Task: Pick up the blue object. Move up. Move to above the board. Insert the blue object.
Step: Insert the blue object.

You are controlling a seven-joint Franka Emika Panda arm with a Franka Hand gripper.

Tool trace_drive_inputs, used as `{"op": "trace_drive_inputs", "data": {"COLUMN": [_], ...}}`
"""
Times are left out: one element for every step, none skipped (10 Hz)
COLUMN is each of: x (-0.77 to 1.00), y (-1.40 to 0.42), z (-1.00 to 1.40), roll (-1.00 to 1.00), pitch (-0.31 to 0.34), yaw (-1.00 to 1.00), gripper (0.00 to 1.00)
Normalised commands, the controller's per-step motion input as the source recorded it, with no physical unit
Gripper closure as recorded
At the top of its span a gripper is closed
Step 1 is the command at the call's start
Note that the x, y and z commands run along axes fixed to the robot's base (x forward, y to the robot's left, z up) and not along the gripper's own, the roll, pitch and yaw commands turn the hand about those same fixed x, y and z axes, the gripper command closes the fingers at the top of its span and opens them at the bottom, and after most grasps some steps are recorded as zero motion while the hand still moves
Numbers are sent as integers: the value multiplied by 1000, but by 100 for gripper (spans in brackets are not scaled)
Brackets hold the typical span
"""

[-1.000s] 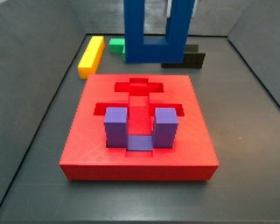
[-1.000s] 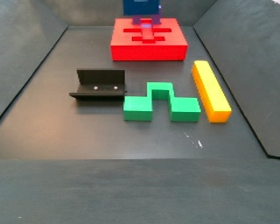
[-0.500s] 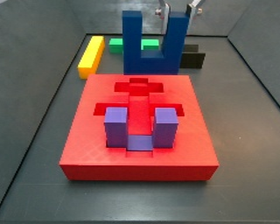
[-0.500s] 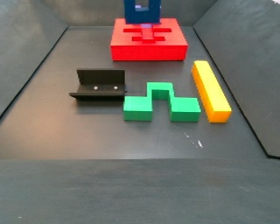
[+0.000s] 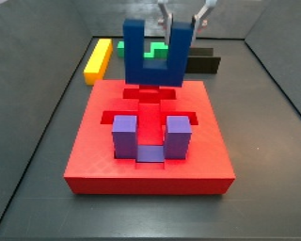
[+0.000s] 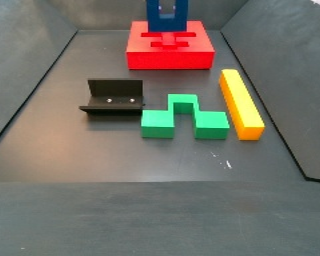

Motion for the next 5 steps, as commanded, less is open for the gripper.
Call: {"op": "trace_drive_inputs", "data": {"x": [0, 0, 0, 0, 0], "y": [151, 149, 160, 140, 0], "z": [-254, -143, -91, -69, -151], "roll": [-66, -51, -57, -104, 0], "pitch": [-83, -31, -26, -33, -30], "yaw": [0, 74, 111, 203, 303], "gripper": [100, 100, 100, 100, 100]}}
